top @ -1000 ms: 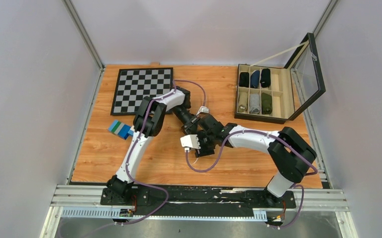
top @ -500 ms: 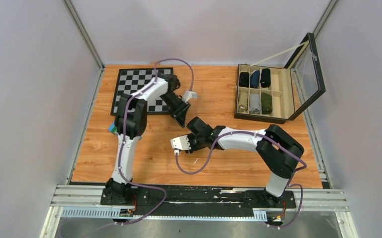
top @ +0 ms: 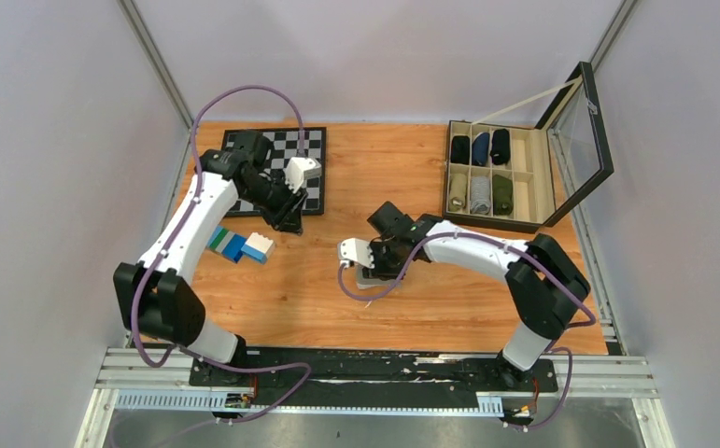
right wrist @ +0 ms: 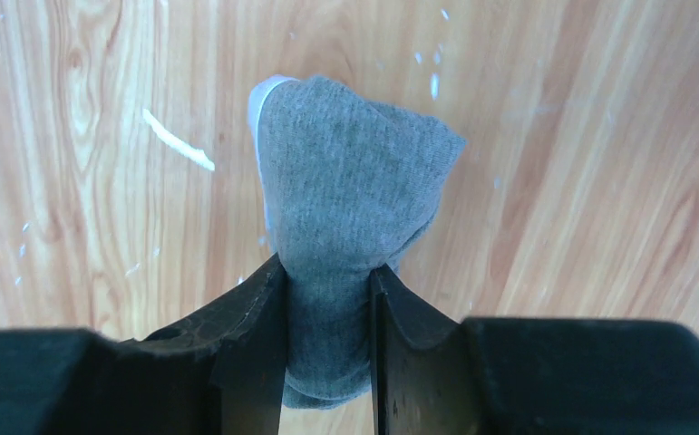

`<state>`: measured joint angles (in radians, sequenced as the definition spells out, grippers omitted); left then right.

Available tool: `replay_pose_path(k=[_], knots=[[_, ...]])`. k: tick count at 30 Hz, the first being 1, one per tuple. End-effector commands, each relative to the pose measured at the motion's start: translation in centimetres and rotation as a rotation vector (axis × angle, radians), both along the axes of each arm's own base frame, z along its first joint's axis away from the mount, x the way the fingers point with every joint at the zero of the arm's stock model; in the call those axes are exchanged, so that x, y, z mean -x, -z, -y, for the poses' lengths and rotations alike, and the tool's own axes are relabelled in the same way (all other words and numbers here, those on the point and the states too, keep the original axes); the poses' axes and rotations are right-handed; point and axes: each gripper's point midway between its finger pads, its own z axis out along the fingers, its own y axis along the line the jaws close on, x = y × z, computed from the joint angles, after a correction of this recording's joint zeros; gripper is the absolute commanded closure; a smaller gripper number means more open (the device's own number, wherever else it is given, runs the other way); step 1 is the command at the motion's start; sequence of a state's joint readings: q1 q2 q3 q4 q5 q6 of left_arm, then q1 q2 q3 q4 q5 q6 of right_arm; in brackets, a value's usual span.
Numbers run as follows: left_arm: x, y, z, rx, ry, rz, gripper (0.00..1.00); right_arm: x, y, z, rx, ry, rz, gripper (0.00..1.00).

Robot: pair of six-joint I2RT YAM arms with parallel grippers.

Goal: Roll the underwear
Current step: Pick up the underwear from the center of the board, then place the underwear in the storage box.

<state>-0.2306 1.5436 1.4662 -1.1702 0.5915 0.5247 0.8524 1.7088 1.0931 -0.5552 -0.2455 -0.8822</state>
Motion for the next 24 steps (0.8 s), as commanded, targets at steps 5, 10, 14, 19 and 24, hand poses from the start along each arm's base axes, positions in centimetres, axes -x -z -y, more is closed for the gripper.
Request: replay_pose_path(k=[5,10,14,19,24], knots=[[2.0,-0.5,-1.8,-0.059,-0.055,0.081,0.58,-3.1,-7.5,5.6,-0.123,0.252,-0.068,1.0],[2.4,-1.3,-1.8,-0.04,-0.064,0.123,0.58,-7.0,-9.7,12.5,-0.134,0.472,-0.006,1.0],[3.0,-1.5,-1.7,-0.026,-0.061,0.127,0.57,-11.5,-12.4,19.5,-0.185,0.742,0.092,1.0],[3.9,-1.4,-1.4,0.005,-0.061,0.126,0.56,-16.9,-14.9,28.8,-0.184,1.128,0.285,1.0],[4.5,-1.5,-1.4,0.019,-0.063,0.131,0.55,-19.7,-14.5,36.0,-0.062,1.42,0.44,1.0]])
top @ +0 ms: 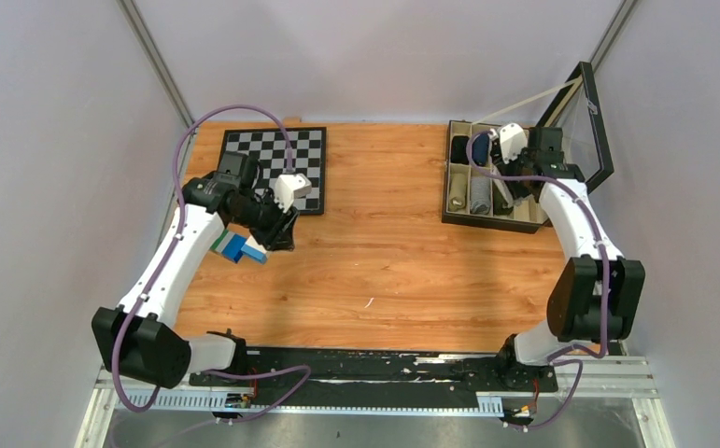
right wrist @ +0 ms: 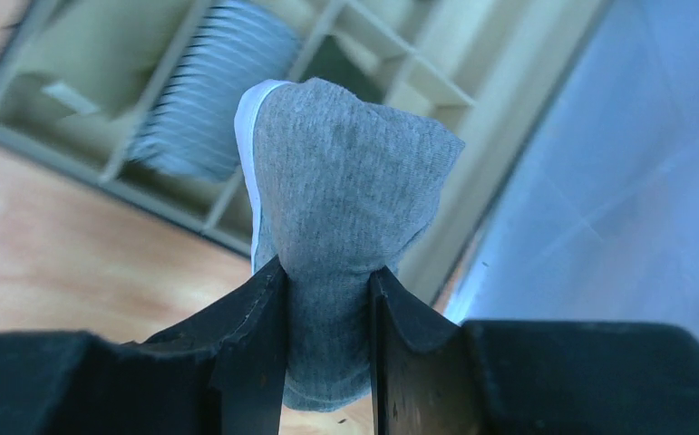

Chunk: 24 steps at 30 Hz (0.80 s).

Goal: Roll the underwear
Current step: Place the underwear in the storage box.

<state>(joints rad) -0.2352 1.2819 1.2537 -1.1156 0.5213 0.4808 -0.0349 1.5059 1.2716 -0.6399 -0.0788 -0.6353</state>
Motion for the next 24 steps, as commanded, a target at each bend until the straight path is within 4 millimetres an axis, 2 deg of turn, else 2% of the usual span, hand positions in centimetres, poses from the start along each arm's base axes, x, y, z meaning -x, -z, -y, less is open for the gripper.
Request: replay_pose_path(k=[1,4,6,9,12,16,19,24], knots=[[0.4,-1.4,0.6,0.055,-0.002,0.045,0.55,-4.0,-1.7,5.4,0.131,0.291,0.131,1.0],[0.8,-1.6,0.7,0.066,0.0,0.052,0.54,-5.2,-0.5,8.1,0.242,0.413,0.121,1.0],[0.9,-1.6,0.6,0.069,-0.002,0.061,0.54,-6.0,1.0,9.4,0.307,0.473,0.092,1.0],[1.1,-1.3,0.6,0.07,-0.004,0.067,0.54,-6.8,3.5,10.5,0.363,0.52,0.041,1.0],[1.2,-1.2,0.5,0.068,-0.002,0.063,0.53,-7.4,4.8,11.0,0.387,0.541,0.025,1.0],[1.4,-1.0,0.6,0.074,0.003,0.055,0.53,-7.1,7.2,10.6,0.364,0.546,-0.044,1.0],[1.3,-0.8,0.7,0.075,0.001,0.051,0.53,-6.5,8.7,9.4,0.27,0.55,-0.095,1.0],[1.1,-0.1,0.8,0.076,0.001,0.036,0.53,-5.3,11.0,7.7,-0.059,0.624,-0.242,1.0]])
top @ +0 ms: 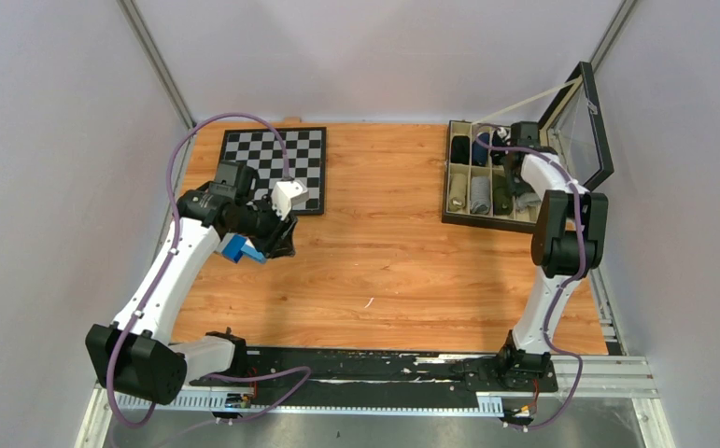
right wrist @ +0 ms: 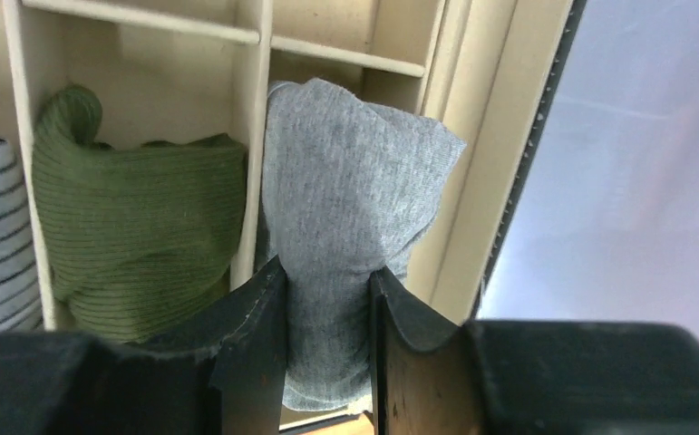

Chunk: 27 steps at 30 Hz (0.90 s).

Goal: Roll the underwear
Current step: Place the underwear in the storage box.

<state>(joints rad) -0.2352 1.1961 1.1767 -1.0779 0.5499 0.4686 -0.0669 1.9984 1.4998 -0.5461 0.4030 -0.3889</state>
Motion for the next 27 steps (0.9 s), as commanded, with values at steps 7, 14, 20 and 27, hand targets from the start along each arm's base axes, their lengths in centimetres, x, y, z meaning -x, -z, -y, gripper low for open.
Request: replay_pose_path(k=[7,14,20,27], knots=[[-0.6,0.4,0.9,0.041,0.0,-0.023,0.5,2.2,5.2,-2.2,-0.575,0.157,-0.117,1.0],[-0.5,0.7,0.9,0.044,0.003,-0.028,0.5,3.3,6.1,-3.3,-0.676,0.147,-0.154,1.0],[-0.5,0.7,0.9,0.043,0.0,-0.029,0.5,4.4,7.2,-1.8,-0.585,0.162,-0.191,1.0],[-0.4,0.3,0.8,0.042,-0.002,-0.027,0.49,4.2,4.1,-0.8,-0.522,0.187,-0.122,0.62]])
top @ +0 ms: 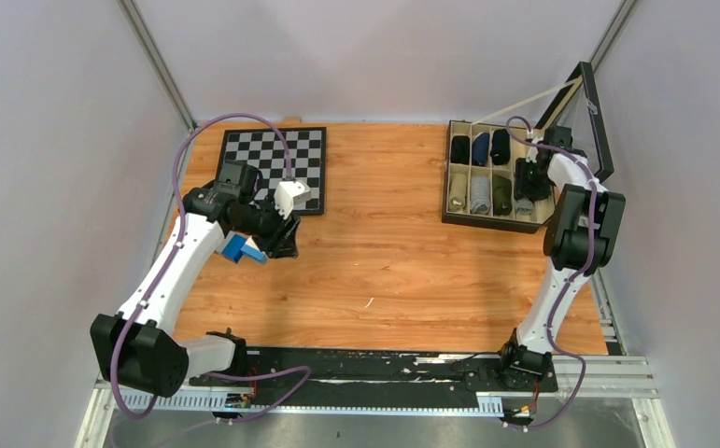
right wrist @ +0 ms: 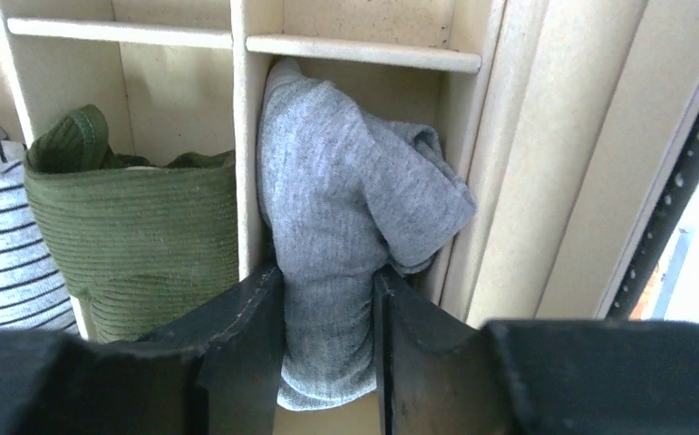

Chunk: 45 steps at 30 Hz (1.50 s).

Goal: Roll the underwear
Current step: Place the underwear in the storage box, then reset both arms

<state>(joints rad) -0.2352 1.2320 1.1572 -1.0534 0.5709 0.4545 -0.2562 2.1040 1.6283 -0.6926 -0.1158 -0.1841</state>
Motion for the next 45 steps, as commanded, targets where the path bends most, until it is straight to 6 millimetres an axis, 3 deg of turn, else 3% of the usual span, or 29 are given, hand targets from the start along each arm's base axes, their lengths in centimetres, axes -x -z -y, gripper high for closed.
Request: replay_pose_path(k=[1,13,18,19,20,21,22,26,29,31,35,39,43,45], knots=[[-0.2,-0.9,0.4,0.027,-0.001,0.019,0.49,4.3,0.0,0.1,0.034,0.041,-0.125,0.6],[0.6,-1.0,-0.6,-0.01,0.001,0.084,0.49,5.3,-5.8,0.5,0.1,0.023,-0.061,0.44],[0.6,-0.8,-0.9,-0.016,-0.017,0.12,0.45,5.6,-8.2,0.1,0.094,0.014,-0.025,0.36],[0.4,-0.6,-1.2,-0.031,-0.032,0.129,0.39,5.7,-8.9,-0.1,0.089,0.007,-0.009,0.33],[0.2,-0.5,-1.6,-0.048,-0.05,0.139,0.28,5.7,-9.9,-0.7,0.073,-0.013,0.02,0.22],[0.0,-0.2,-1.9,-0.063,-0.066,0.143,0.05,5.7,-11.2,-1.9,0.034,-0.058,0.068,0.03],[0.0,0.1,-2.1,-0.071,-0.078,0.14,0.01,5.9,-12.2,-3.1,0.004,-0.116,0.107,0.0],[-0.5,1.9,-2.5,-0.083,-0.158,0.131,0.0,9.2,-14.4,-7.4,-0.044,-0.341,0.253,0.0],[-1.3,1.8,-2.8,-0.087,-0.184,0.186,0.0,12.0,-17.2,-10.5,-0.028,-0.471,0.442,0.0],[-1.4,1.4,-2.8,-0.086,-0.17,0.221,0.0,13.3,-18.5,-11.0,0.007,-0.491,0.549,0.0],[-1.6,1.8,-2.8,-0.071,-0.192,0.232,0.0,15.9,-16.2,-10.8,0.004,-0.5,0.429,0.0],[-3.4,0.8,-4.2,-0.062,-0.466,0.234,0.0,17.6,-16.5,-10.2,0.026,-0.443,0.383,0.0],[-4.4,0.4,-6.5,-0.121,-0.637,0.268,0.0,20.4,-16.5,-13.4,-0.083,-0.59,0.426,0.0],[-4.1,0.6,-6.9,-0.134,-0.652,0.26,0.0,20.9,-16.0,-13.9,-0.103,-0.601,0.43,0.0]])
